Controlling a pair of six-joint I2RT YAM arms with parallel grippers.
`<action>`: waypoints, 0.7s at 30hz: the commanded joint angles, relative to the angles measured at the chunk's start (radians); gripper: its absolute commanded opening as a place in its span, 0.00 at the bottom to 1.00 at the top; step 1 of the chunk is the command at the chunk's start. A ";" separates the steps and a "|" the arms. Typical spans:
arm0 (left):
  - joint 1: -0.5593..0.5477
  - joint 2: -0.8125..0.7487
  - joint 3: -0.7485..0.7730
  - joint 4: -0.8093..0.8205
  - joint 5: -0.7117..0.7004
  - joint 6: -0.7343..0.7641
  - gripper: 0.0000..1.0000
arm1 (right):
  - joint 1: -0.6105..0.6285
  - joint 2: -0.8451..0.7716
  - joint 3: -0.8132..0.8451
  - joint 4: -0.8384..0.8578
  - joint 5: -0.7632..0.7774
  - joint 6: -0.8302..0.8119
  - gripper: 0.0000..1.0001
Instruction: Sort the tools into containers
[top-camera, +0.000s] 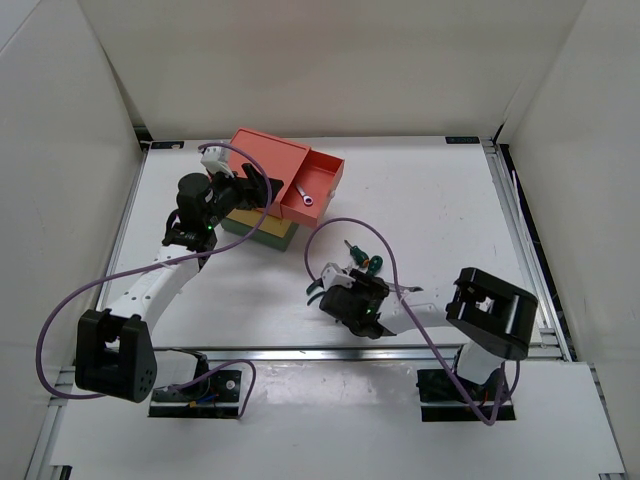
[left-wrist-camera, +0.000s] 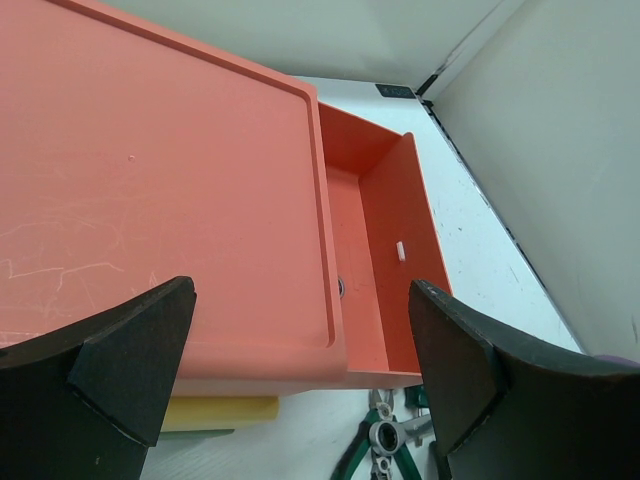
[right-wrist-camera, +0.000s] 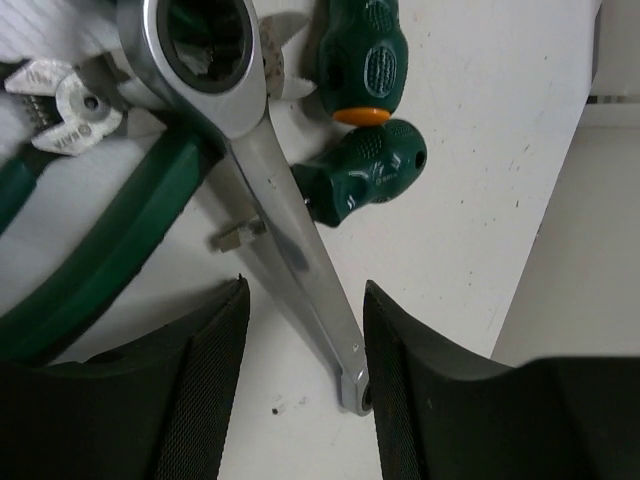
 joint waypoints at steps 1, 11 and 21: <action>0.002 0.017 -0.016 -0.112 0.021 -0.013 0.99 | -0.012 0.034 -0.008 0.120 -0.009 -0.032 0.54; 0.002 0.013 -0.015 -0.112 0.018 -0.010 0.99 | -0.073 0.087 -0.030 0.201 -0.092 -0.061 0.33; 0.002 0.023 -0.015 -0.114 0.015 -0.007 0.99 | -0.079 0.065 -0.019 0.174 -0.095 -0.046 0.00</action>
